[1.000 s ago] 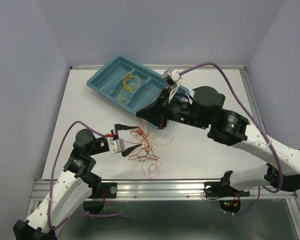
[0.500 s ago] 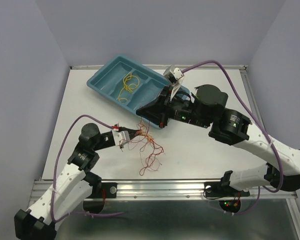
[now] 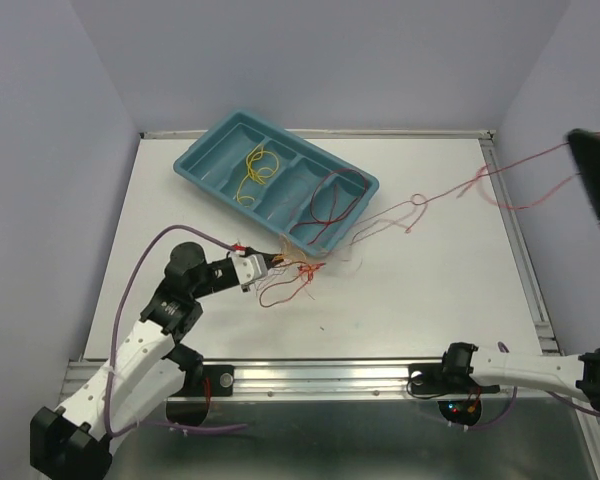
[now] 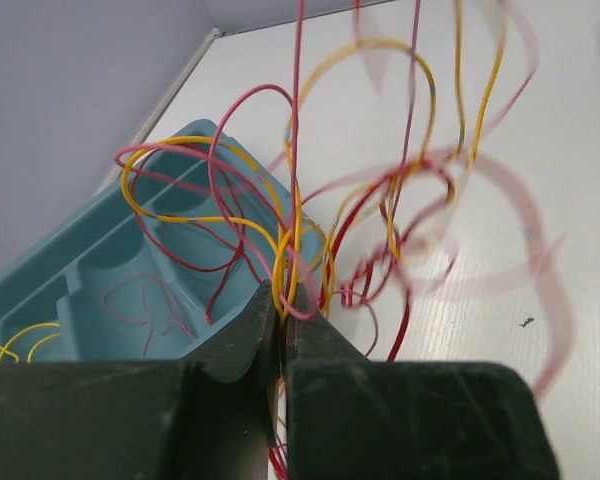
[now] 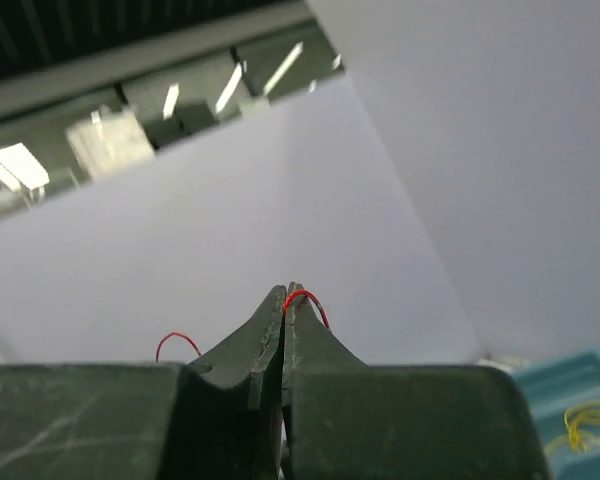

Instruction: Untangle the cables

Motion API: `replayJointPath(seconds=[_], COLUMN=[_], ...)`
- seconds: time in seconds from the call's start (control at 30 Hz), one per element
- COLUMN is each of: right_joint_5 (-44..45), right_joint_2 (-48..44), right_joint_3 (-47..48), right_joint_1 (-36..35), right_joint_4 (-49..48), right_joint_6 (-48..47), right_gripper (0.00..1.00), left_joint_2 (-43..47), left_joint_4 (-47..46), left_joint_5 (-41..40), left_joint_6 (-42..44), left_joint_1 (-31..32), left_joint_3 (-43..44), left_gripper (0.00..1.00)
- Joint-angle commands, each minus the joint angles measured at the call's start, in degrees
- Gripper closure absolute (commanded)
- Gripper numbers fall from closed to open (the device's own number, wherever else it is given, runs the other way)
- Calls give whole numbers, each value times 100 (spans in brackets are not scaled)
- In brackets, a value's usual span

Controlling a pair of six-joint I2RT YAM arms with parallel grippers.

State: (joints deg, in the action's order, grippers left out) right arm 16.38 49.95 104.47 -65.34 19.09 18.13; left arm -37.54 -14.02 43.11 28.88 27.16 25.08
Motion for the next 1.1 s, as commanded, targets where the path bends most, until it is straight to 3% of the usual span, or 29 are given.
replayJointPath(seconds=[0.0, 0.27, 0.53, 0.83, 0.9, 0.93, 0.97, 1.03, 1.07], right_joint_5=[665, 629, 884, 1227, 1218, 1210, 1209, 1183, 1183], right_joint_2=[128, 234, -21, 260, 357, 366, 375, 340, 279], right_joint_3=[408, 311, -216, -286, -382, -427, -497, -707, -787], right_joint_1=[-14, -14, -14, -14, -14, -14, -14, -14, -14], right_joint_4=[-283, -248, -239, -292, -292, -301, -301, -336, -362], right_joint_6=[-275, -398, -433, -714, -732, -732, -723, -680, -671], right_gripper=[99, 99, 99, 99, 99, 99, 99, 100, 99], left_joint_2=[-718, -1642, -1722, -2573, -2846, -2890, -2917, -2777, -2428], left_joint_4=[118, 759, 1253, 1165, 1138, 1130, 1138, 1112, 1008], left_joint_5=[-356, -707, -672, -1630, -1928, -2095, -2392, -2596, -2580], left_joint_6=[196, 539, 1014, 1128, 1093, 910, 830, 690, 689], left_joint_1=[97, 588, 1449, 2557, 2750, 2777, 2769, 2777, 2769], left_joint_3=[295, 656, 639, 656, 787, 849, 910, 964, 920], left_gripper=[100, 100, 100, 96, 80, 66, 38, 19, 15])
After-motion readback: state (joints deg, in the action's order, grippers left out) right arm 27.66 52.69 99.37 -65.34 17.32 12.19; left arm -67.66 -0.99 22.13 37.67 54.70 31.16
